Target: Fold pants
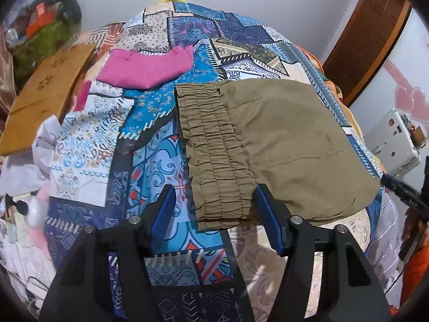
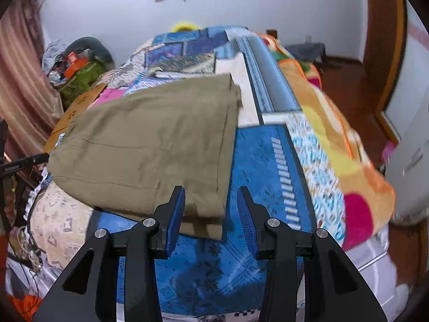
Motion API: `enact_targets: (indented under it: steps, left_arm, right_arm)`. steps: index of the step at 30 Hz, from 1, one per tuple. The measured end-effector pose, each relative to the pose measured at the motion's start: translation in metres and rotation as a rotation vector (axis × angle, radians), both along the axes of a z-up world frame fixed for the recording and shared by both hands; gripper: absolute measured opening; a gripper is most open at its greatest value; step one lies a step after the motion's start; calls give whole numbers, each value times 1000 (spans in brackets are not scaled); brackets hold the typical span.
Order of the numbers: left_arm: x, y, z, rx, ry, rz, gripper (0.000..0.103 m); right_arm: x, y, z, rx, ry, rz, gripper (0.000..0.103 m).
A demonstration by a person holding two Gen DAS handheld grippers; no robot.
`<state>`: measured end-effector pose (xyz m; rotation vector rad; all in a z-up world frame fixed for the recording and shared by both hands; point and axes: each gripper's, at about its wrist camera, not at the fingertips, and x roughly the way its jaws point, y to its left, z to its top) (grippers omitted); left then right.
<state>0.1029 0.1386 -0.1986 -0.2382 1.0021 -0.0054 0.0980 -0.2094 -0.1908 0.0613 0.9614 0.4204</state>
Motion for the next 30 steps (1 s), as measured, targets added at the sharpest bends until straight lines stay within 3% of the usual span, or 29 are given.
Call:
enact_targets:
  steps: [7,10,12,15,17,20,25,30]
  left_arm:
    - [1,-1,-4,-44,14,-1,65]
    - [-1,-8,-3,16,-13,-9,62]
    - [-1,-16,0,57,-30,-28,51]
    - [0,-26,6,143,-47,-33,46]
    - [-1,-28,12,184,-65,-32,45]
    - [-3,-19,13,176,-57,-33,44]
    - [-5,-9,-9,104,-18,-27,46]
    - [-7,-12,-2,140,-31,-30,54]
  right_arm:
    - [4,1,-26,94,94,-27,36]
    - [0,2,-29,102,98,-26,33]
    - [-5,2,-27,89,74,-33,17]
    - [-12,5,-26,68,46,-27,11]
    - [-13,10,-23,30,19,-8,10]
    - [-15,13,-18,-4,-3,15,9]
    - [-13,13,-29,-13,28,31,9]
    - [-8,14,-27,-17,54,47,14]
